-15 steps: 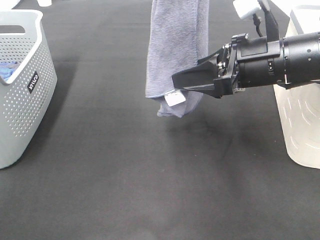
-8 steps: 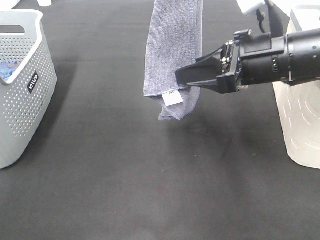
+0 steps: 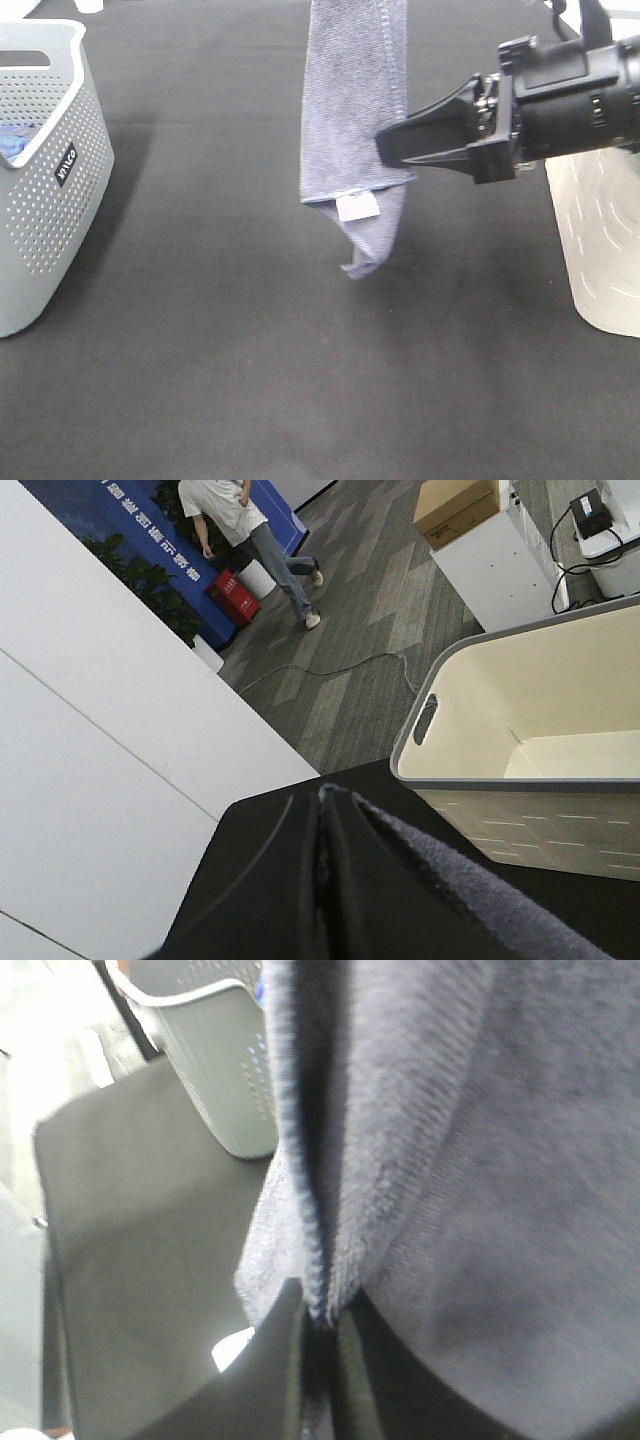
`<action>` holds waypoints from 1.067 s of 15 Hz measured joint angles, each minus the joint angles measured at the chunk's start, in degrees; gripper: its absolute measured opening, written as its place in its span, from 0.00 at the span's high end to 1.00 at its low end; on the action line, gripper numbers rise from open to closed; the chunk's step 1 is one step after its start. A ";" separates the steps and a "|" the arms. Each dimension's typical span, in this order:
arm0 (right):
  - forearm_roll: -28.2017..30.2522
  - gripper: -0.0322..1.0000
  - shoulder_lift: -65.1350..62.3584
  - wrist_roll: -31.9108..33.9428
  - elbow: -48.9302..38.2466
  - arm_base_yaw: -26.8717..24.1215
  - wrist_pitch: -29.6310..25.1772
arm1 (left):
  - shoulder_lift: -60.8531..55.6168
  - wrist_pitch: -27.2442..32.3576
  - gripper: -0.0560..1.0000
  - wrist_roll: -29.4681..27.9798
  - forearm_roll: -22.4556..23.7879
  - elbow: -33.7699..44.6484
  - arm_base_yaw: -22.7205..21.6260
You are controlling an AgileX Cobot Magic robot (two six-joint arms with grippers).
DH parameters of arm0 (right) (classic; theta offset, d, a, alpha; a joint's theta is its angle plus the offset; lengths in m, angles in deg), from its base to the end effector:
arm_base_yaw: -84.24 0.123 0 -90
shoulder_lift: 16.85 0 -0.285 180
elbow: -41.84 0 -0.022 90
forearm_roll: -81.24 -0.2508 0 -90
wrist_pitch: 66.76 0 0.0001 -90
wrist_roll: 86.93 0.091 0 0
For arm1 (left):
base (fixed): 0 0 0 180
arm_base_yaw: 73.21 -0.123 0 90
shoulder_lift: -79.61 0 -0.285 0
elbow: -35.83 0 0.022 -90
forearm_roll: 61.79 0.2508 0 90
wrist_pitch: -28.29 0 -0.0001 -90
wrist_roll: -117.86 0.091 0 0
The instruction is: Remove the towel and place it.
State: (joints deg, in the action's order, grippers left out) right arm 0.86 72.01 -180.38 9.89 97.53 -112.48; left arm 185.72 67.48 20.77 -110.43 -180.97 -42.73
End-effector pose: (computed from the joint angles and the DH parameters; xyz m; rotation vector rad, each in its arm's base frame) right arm 0.2479 0.1246 0.2565 -0.9475 1.9452 0.8453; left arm 0.3101 -0.2327 0.4953 1.2690 1.1242 -0.2759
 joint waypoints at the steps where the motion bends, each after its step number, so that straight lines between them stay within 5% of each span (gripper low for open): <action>1: 2.06 0.96 -1.38 2.18 0.00 0.00 0.97 | 0.00 -0.06 0.95 -0.23 0.11 0.00 0.00; 8: 10.54 0.97 -12.26 13.75 0.00 0.00 1.55 | 5.16 -0.63 0.95 -8.65 9.74 -0.34 0.06; 13: 14.73 0.96 -10.89 16.39 0.00 0.00 1.38 | 5.79 -0.11 0.95 -9.28 9.97 -0.34 0.06; 16: 14.55 0.86 -6.47 16.73 0.00 0.00 1.32 | 5.79 -0.17 0.95 -9.28 8.19 -0.34 0.17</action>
State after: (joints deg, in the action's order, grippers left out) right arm 15.41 65.54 -163.65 9.89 97.53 -111.16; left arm 191.50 67.30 11.49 -102.24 -181.31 -42.56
